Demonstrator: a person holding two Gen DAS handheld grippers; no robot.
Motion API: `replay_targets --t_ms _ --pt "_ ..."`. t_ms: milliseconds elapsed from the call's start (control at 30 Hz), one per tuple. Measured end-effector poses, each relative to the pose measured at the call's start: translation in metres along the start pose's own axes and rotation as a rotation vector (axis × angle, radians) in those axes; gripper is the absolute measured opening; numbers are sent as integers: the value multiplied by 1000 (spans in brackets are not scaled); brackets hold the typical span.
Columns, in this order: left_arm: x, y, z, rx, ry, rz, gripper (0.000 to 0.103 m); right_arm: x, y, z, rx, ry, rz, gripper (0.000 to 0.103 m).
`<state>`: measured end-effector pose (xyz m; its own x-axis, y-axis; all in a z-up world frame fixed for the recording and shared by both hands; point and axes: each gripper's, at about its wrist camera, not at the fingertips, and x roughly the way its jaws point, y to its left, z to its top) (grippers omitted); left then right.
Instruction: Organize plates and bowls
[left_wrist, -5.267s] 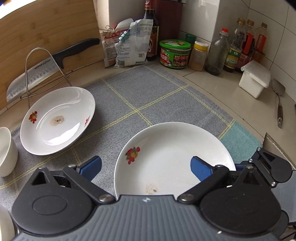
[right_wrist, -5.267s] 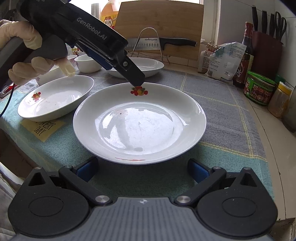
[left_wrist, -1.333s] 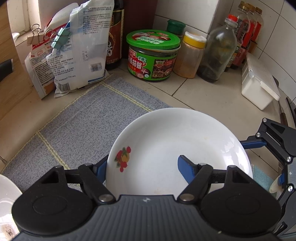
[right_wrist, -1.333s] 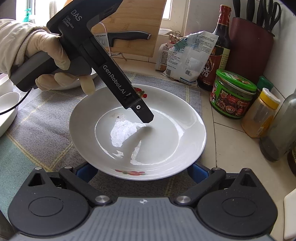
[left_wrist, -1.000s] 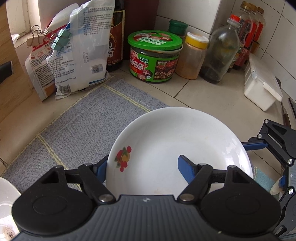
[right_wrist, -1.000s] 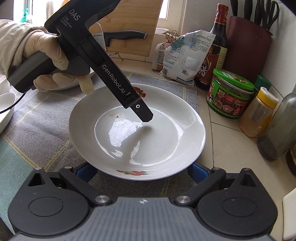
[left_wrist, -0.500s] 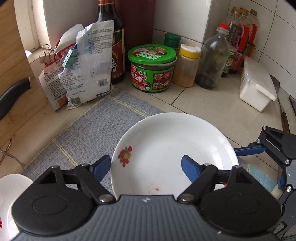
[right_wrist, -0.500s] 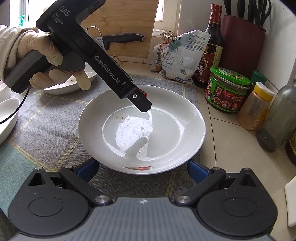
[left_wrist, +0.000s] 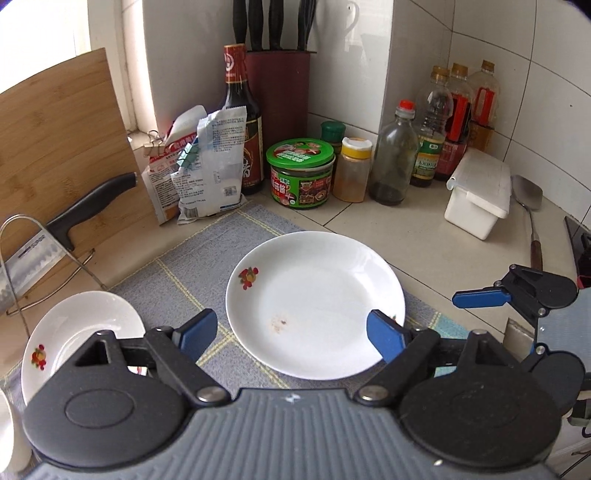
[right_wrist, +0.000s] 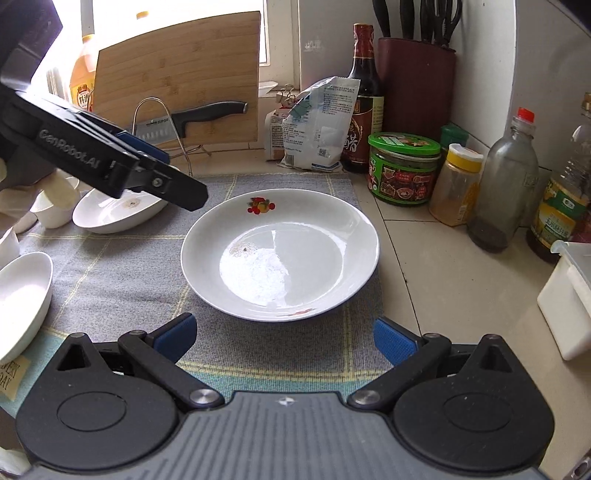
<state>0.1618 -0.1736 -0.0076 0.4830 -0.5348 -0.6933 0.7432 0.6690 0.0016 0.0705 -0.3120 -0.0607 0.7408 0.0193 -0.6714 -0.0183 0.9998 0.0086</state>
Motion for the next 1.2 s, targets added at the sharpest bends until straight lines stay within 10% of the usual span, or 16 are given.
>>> replay_targets --t_ms 433,1200 --pt "-92 -43 -97 -116 -141 208 92 -54 33 -30 -27 -19 65 103" --pt "-160 -7 -236 -386 -15 405 92 -33 105 -45 -151 63 256 103"
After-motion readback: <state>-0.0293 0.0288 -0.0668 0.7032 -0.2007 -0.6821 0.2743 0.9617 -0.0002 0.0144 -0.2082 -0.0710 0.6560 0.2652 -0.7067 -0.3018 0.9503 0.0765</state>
